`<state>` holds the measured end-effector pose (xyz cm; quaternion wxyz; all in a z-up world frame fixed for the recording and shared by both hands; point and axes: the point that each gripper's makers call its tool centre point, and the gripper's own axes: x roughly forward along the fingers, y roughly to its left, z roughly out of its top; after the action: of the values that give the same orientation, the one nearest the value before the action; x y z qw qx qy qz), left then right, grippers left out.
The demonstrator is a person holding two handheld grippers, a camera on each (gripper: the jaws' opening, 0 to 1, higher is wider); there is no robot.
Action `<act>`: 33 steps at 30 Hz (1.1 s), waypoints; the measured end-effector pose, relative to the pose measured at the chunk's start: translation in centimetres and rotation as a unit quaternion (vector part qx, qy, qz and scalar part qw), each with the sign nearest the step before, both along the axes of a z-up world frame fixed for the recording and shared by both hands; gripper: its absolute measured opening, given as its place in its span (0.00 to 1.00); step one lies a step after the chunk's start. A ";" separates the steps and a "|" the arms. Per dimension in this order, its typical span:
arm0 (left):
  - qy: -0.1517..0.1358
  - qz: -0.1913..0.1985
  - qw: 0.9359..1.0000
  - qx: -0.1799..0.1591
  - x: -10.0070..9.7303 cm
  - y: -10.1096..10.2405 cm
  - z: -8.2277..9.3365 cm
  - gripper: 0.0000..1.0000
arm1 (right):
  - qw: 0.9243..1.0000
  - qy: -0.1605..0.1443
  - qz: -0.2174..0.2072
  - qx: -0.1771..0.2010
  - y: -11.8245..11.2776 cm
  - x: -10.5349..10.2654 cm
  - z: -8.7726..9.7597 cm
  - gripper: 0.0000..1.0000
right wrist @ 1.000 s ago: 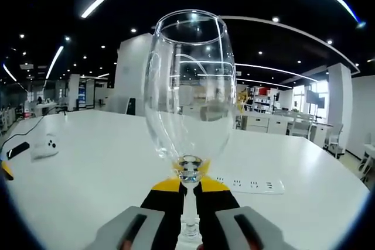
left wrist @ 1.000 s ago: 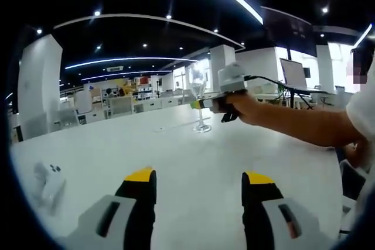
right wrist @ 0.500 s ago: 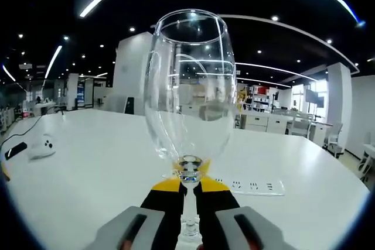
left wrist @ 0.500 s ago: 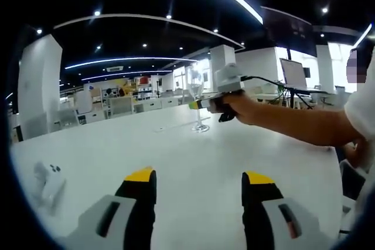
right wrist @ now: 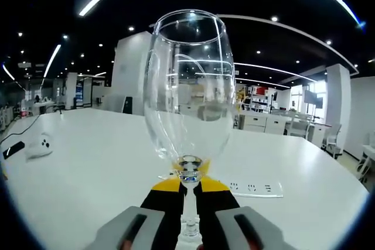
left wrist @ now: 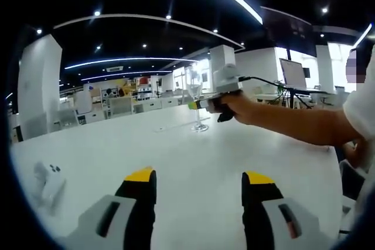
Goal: Stand the stemmed glass upright on the table place it in front of you
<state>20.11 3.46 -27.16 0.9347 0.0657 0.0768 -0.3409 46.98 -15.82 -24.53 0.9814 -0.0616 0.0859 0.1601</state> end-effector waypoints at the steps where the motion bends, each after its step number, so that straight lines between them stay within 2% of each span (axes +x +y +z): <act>1: 0.000 0.000 1.000 0.000 0.0 0.0 0.0 0.59 | 1.000 0.000 0.000 0.001 0.1 0.0 0.0 0.12; 33: -0.001 -0.003 1.000 0.001 0.4 -0.3 0.0 0.59 | 1.000 -0.001 0.002 0.001 0.7 0.8 0.0 0.12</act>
<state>20.47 3.17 -27.16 0.9335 0.0668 0.0763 -0.3440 47.82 -15.13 -24.52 0.9813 -0.0606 0.0849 0.1618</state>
